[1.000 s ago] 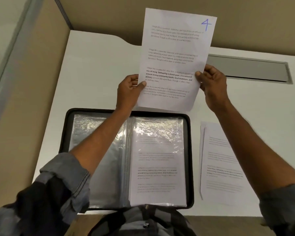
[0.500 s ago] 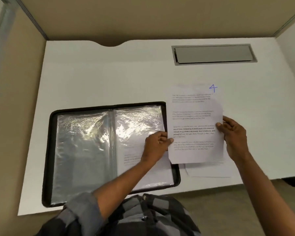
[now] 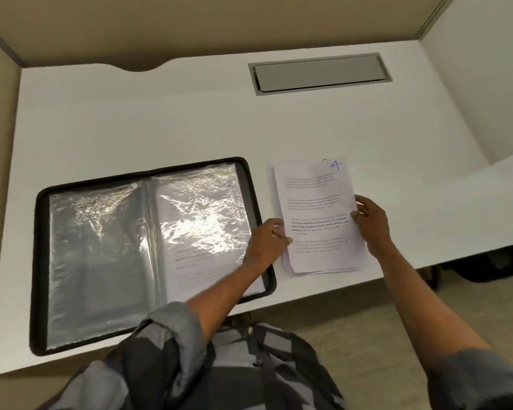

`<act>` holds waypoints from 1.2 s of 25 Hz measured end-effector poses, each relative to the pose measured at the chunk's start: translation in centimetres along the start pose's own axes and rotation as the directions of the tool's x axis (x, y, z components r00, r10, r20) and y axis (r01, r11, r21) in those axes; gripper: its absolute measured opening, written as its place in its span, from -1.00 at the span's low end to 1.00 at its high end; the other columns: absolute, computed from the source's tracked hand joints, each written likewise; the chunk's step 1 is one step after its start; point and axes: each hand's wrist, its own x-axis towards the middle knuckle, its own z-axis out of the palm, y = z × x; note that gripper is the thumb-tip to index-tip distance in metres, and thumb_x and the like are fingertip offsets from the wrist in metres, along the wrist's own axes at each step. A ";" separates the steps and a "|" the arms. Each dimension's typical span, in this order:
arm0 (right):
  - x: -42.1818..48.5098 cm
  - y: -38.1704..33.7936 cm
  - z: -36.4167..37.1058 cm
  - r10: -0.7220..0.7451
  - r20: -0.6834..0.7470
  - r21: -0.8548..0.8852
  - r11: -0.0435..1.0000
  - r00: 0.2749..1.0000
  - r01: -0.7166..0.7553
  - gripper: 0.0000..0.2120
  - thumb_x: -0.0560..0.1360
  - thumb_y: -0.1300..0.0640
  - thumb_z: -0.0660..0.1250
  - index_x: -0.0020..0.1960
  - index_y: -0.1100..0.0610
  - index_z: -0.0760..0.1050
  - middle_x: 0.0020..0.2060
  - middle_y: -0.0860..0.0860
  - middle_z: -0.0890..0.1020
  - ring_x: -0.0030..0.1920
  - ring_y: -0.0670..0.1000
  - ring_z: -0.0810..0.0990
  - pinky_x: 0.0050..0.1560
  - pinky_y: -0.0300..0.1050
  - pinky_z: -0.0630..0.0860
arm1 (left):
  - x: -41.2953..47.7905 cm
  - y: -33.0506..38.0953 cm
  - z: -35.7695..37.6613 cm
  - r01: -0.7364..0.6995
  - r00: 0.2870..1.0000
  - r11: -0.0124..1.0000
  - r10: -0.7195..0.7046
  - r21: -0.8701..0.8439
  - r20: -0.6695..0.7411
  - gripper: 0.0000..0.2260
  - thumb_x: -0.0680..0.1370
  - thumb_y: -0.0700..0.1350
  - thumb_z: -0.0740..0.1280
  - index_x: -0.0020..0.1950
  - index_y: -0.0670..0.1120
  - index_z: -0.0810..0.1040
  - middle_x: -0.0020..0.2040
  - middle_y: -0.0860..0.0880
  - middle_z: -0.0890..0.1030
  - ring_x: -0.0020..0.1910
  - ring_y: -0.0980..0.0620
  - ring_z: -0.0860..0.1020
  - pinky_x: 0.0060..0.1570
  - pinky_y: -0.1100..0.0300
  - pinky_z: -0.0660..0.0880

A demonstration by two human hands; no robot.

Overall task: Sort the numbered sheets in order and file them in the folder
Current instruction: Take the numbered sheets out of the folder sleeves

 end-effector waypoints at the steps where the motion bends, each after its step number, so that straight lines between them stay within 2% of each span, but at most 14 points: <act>1: 0.1 0.1 -0.1 -0.015 0.001 -0.033 0.999 1.000 0.015 -0.57 0.61 0.31 0.26 0.43 0.04 0.48 0.22 0.03 0.63 0.16 0.08 0.63 0.28 0.15 0.57 | -0.1 0.0 -0.5 -0.005 1.000 1.000 0.005 0.023 0.012 -0.60 0.51 -0.14 0.52 0.32 0.00 0.52 0.01 0.04 0.67 -0.01 0.06 0.65 -0.04 0.21 0.60; 4: -0.1 0.5 0.0 -0.123 -0.029 -0.238 0.965 0.992 0.113 -0.55 0.64 0.22 0.30 0.51 0.16 0.39 0.40 0.14 0.53 0.33 0.18 0.55 0.39 0.14 0.46 | -0.9 -0.7 -3.1 -0.087 0.996 0.992 0.088 0.092 0.000 -0.65 0.57 -0.14 0.46 0.34 0.01 0.52 0.05 0.06 0.62 0.00 0.04 0.62 -0.07 0.27 0.54; 6: -1.2 0.9 0.9 -0.237 -0.035 -0.358 0.910 0.971 0.209 -0.53 0.65 0.16 0.30 0.53 0.21 0.34 0.46 0.18 0.46 0.45 0.22 0.44 0.49 0.16 0.35 | -2.3 -2.2 -5.0 -0.203 0.973 0.956 0.220 0.210 -0.064 -0.66 0.60 -0.11 0.42 0.37 0.01 0.51 0.17 0.07 0.59 0.16 0.06 0.57 0.16 0.24 0.50; 8: -3.2 0.7 2.9 -0.330 -0.005 -0.370 0.878 0.944 0.305 -0.50 0.66 0.13 0.27 0.56 0.21 0.29 0.52 0.18 0.37 0.53 0.20 0.32 0.55 0.14 0.25 | -3.4 -4.1 -6.6 -0.236 0.931 0.833 0.342 0.501 -0.130 -0.54 0.63 0.02 0.36 0.52 -0.02 0.39 0.46 0.02 0.45 0.47 -0.02 0.37 0.47 0.16 0.26; 11: -7.3 0.6 7.6 -0.455 0.173 -0.375 0.789 0.873 0.486 -0.46 0.69 0.08 0.22 0.62 0.15 0.19 0.61 0.10 0.23 0.62 0.10 0.15 0.60 0.09 0.11 | -4.6 -7.5 -8.0 -0.088 0.954 0.577 0.284 0.812 -0.098 -0.22 0.66 0.30 0.10 0.67 -0.07 -0.18 0.66 -0.04 -0.24 0.64 -0.06 -0.27 0.59 -0.06 -0.26; 13: -9.5 0.6 11.1 -0.516 0.327 -0.393 0.688 0.792 0.610 -0.46 0.71 0.04 0.18 0.64 0.10 0.13 0.64 0.04 0.13 0.64 0.03 0.01 0.62 0.03 -0.01 | -5.0 -9.2 -8.2 -0.025 0.973 0.488 0.213 0.873 -0.091 -0.20 0.65 0.37 -0.02 0.64 -0.06 -0.33 0.62 -0.06 -0.40 0.59 -0.09 -0.41 0.57 -0.16 -0.33; 15: -11.1 0.3 14.0 -0.535 0.448 -0.382 0.610 0.716 0.694 -0.48 0.73 0.03 0.14 0.64 0.08 0.11 0.64 0.01 0.08 0.65 -0.01 -0.07 0.63 0.03 -0.04 | -5.2 -9.8 -8.2 0.000 0.979 0.464 0.179 0.886 -0.094 -0.28 0.68 0.30 -0.04 0.64 -0.03 -0.32 0.62 -0.07 -0.38 0.60 -0.11 -0.39 0.57 -0.20 -0.29; 17: -12.3 -0.4 16.1 -0.545 0.497 -0.357 0.581 0.676 0.731 -0.49 0.73 0.06 0.14 0.64 0.09 0.12 0.64 0.03 0.10 0.64 0.01 -0.03 0.63 0.08 0.02 | -5.2 -9.6 -8.6 0.008 0.972 0.484 0.203 0.875 -0.121 -0.42 0.74 0.09 0.00 0.66 -0.04 -0.19 0.66 -0.08 -0.23 0.64 -0.11 -0.25 0.60 -0.18 -0.19; 19: -13.3 -1.4 17.5 -0.569 0.497 -0.320 0.582 0.655 0.748 -0.47 0.72 0.09 0.17 0.64 0.11 0.13 0.63 0.06 0.14 0.63 0.04 0.05 0.62 0.09 0.08 | -6.0 -9.1 -9.2 -0.065 0.944 0.656 0.284 0.752 -0.166 -0.51 0.75 -0.05 0.03 0.68 -0.02 0.00 0.68 -0.03 -0.04 0.66 -0.02 -0.09 0.63 -0.08 -0.07; 21: -14.5 -2.6 18.3 -0.543 0.532 -0.248 0.633 0.650 0.733 -0.44 0.72 0.02 0.16 0.65 0.09 0.07 0.63 0.03 0.14 0.61 -0.02 0.09 0.61 -0.02 0.08 | -8.1 -7.9 -10.2 -0.125 0.916 0.865 0.289 0.486 -0.278 -0.54 0.76 0.03 0.03 0.67 0.07 0.09 0.66 0.09 0.07 0.64 0.17 -0.01 0.62 0.09 0.01; 23: -15.4 -4.1 19.2 -0.502 0.604 -0.153 0.690 0.619 0.708 -0.40 0.71 -0.08 0.13 0.66 0.05 0.01 0.64 -0.01 0.13 0.60 -0.07 0.13 0.58 -0.14 0.07 | -10.2 -6.4 -11.5 -0.155 0.899 0.943 0.259 0.295 -0.354 -0.54 0.74 0.12 0.03 0.65 0.18 0.08 0.65 0.19 0.11 0.60 0.28 0.05 0.56 0.24 0.02; 25: -17.1 -5.8 20.9 -0.521 0.690 -0.088 0.628 0.502 0.773 -0.36 0.70 -0.14 0.14 0.66 0.05 -0.01 0.63 0.00 0.15 0.60 -0.03 0.17 0.57 -0.18 0.08 | -12.3 -5.0 -12.8 -0.174 0.880 0.963 0.246 0.206 -0.406 -0.54 0.73 0.15 0.04 0.64 0.24 0.07 0.63 0.22 0.15 0.58 0.30 0.11 0.53 0.25 0.06; 27: -18.3 -7.3 22.6 -0.570 0.756 0.046 0.537 0.322 0.842 -0.36 0.68 -0.09 0.20 0.65 0.09 0.04 0.60 0.05 0.25 0.55 0.03 0.29 0.57 -0.09 0.20 | -13.9 -4.2 -13.3 -0.220 0.856 0.959 0.279 0.180 -0.435 -0.53 0.73 0.15 0.04 0.65 0.22 0.06 0.63 0.21 0.14 0.58 0.30 0.11 0.57 0.15 0.11; 30: -19.7 -10.3 25.3 -0.680 0.712 0.211 0.447 0.177 0.869 -0.57 0.63 0.13 0.28 0.46 0.21 0.35 0.33 0.15 0.52 0.26 0.12 0.54 0.30 0.07 0.51 | -15.1 -2.5 -13.9 -0.288 0.795 0.919 0.386 0.270 -0.467 -0.42 0.70 0.22 0.00 0.68 0.05 0.03 0.66 0.13 0.05 0.63 0.18 0.01 0.62 -0.05 0.02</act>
